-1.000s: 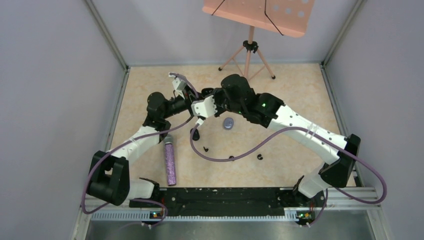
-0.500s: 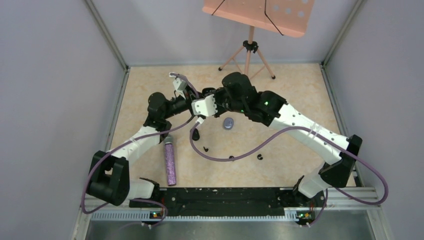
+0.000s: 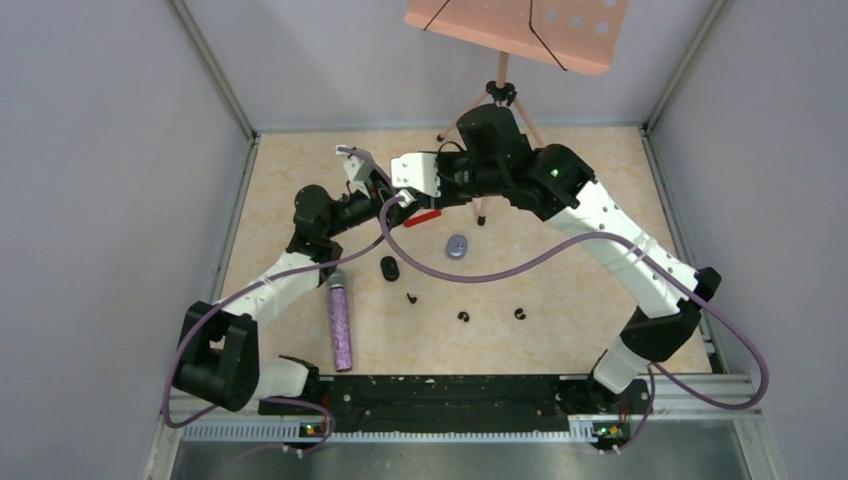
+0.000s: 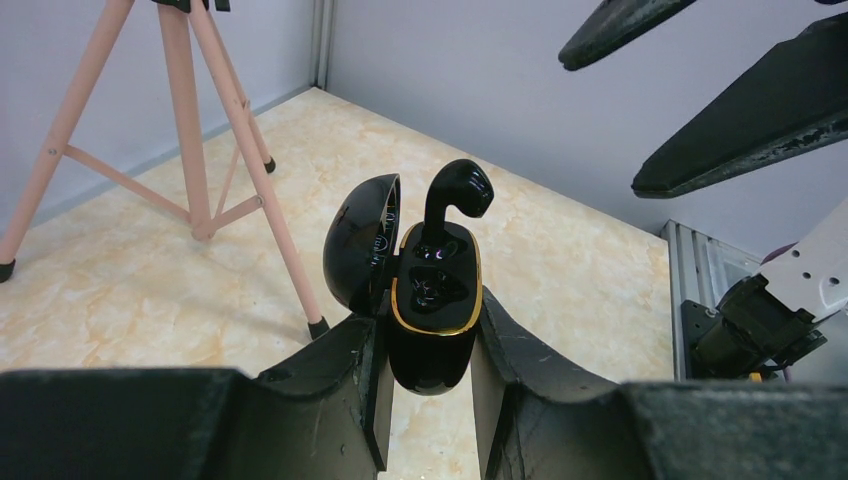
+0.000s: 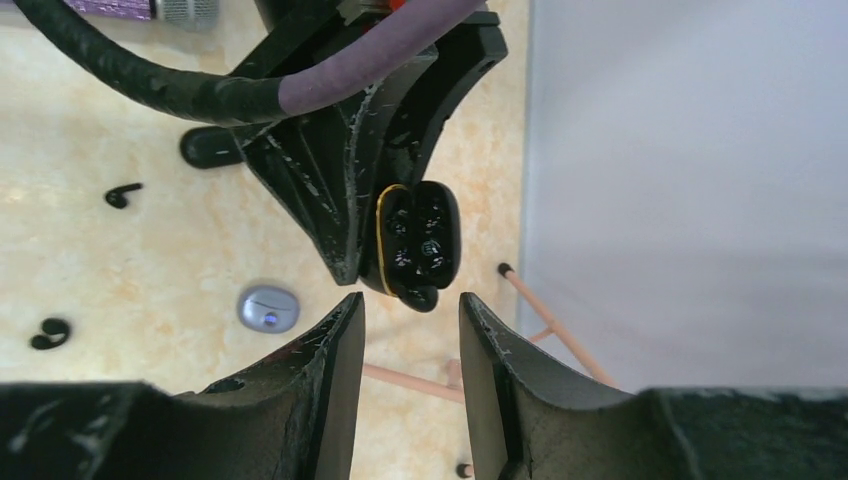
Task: Insert the wireless bluetooth earbuds into the charging case
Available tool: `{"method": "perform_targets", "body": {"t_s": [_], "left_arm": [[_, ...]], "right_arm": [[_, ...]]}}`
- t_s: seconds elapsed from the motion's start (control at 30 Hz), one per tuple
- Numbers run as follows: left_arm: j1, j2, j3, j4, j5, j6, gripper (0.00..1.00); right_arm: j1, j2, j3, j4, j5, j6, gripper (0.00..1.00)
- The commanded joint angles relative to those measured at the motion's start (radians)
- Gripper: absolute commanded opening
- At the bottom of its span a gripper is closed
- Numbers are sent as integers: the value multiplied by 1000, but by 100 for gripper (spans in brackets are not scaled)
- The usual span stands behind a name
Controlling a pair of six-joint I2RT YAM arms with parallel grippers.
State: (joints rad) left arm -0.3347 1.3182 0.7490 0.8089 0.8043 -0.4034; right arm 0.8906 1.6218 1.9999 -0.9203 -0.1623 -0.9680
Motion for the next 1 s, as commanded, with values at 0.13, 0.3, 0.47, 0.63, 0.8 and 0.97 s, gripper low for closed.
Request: {"method": "perform_targets", "body": {"t_s": [0.13,0.3,0.47,0.63,0.8,0.97], "left_arm": [[3,-6,-14,106,88,45,0],[2,0,-1,99,198,117,0],[2,7,12,83,236,141,0],[2,7,21,78,250,141,0],[2,6,27,77,256,144,0],[3,4,26,77,257,149,0]], "right_arm": [[-67,81,245,-250,-137,149,35],[-69,55,186,-272,-140,126,27],[-68,57,158,-271,-150,135,30],[-69,64,138,-267,-136,131,30],[-69,77,131,-250,-138,140,28],[-69,90,131,-249,-151,146,25]]}}
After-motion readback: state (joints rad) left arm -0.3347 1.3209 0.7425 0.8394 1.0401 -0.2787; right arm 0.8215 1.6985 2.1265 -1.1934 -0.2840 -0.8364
